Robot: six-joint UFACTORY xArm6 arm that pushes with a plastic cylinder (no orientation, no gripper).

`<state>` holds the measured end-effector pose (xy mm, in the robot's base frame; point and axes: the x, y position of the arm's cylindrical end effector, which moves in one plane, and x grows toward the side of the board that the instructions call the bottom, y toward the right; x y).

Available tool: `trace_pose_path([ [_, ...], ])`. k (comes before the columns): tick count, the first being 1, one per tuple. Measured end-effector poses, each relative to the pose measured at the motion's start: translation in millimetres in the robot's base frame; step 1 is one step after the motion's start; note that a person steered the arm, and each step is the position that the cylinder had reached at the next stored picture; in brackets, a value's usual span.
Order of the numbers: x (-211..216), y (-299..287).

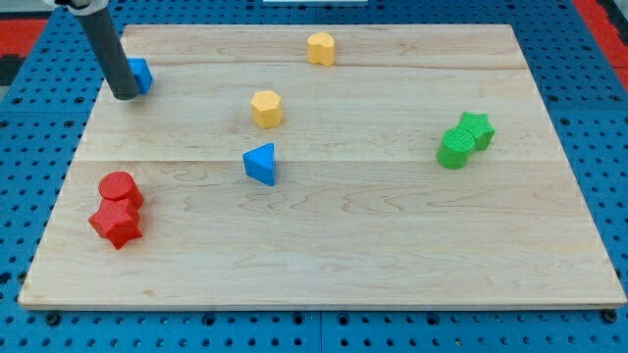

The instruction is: Slightly move the blue cube to the right of the board

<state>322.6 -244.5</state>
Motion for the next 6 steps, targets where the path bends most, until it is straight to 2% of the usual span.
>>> trace_pose_path([
  [1, -26.7, 0.0],
  [2, -32.0, -13.0],
  [3, -46.5, -57.3],
  [4, -72.6, -30.1],
  [6, -69.0, 12.0],
])
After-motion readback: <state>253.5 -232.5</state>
